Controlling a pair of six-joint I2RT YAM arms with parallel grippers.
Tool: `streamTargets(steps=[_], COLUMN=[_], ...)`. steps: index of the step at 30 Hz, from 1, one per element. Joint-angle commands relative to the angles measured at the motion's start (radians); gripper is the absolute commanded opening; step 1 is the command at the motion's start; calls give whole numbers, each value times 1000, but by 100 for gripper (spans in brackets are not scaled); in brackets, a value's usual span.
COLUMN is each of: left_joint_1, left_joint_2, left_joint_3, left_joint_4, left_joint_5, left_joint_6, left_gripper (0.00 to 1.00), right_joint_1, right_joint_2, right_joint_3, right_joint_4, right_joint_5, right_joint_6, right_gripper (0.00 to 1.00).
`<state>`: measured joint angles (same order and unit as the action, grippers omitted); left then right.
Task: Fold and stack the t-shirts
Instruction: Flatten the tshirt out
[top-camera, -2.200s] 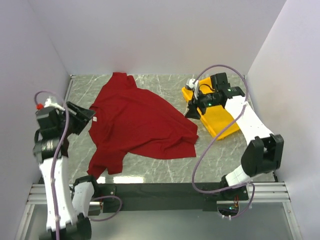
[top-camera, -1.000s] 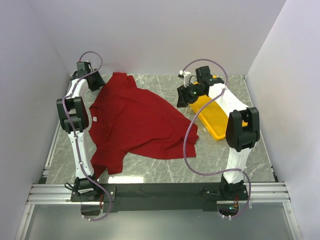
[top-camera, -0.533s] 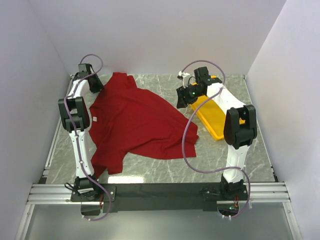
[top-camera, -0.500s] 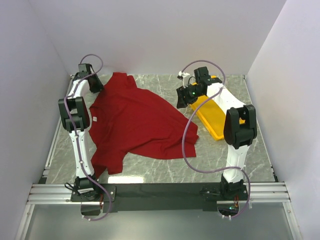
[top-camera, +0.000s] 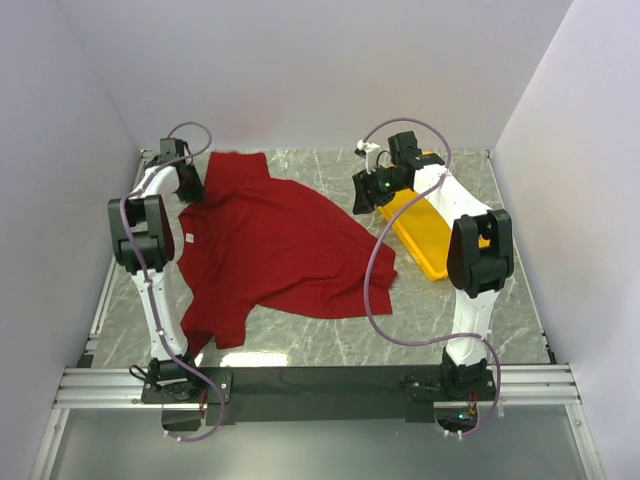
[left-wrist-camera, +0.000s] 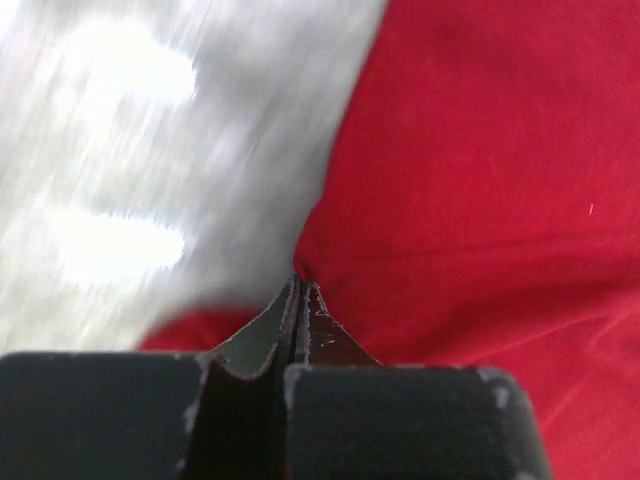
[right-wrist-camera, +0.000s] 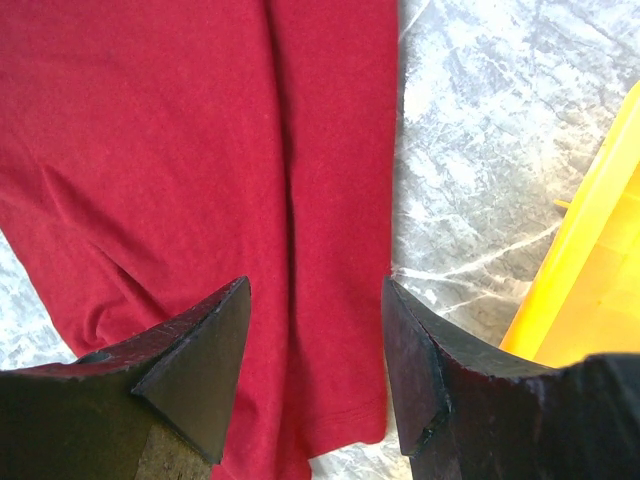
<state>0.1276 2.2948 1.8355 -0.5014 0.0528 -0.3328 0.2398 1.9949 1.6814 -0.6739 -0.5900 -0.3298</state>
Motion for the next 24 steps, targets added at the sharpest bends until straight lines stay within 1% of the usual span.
streamTargets(steps=[1, 6, 8, 12, 14, 18, 20, 24], left_joint_1=[30, 76, 90, 115, 128, 150, 155, 156], left_joint_2=[-190, -316, -369, -458, -491, -541, -555, -567], left_joint_3=[-126, -307, -381, -475, -522, -573, -585, -591], left_joint_4=[-39, -26, -17, -16, -12, -5, -2, 0], left_joint_5=[-50, -50, -41, -28, -21, 10, 24, 48], left_joint_6=[23, -29, -51, -80, -90, -100, -103, -109], left_gripper=[1, 1, 1, 1, 1, 1, 1, 1], right_joint_1=[3, 3, 6, 39, 58, 105, 115, 135], right_joint_2=[-2, 36, 76, 145, 162, 206, 232, 254], right_joint_3=[20, 47, 92, 179, 176, 199, 225, 225], right_joint_4=[4, -18, -41, -114, -108, -102, -118, -127], right_joint_5=[1, 44, 65, 116, 148, 260, 277, 320], right_joint_6=[-3, -32, -44, -89, -110, -132, -138, -152], right_gripper=[62, 62, 62, 62, 62, 63, 63, 62])
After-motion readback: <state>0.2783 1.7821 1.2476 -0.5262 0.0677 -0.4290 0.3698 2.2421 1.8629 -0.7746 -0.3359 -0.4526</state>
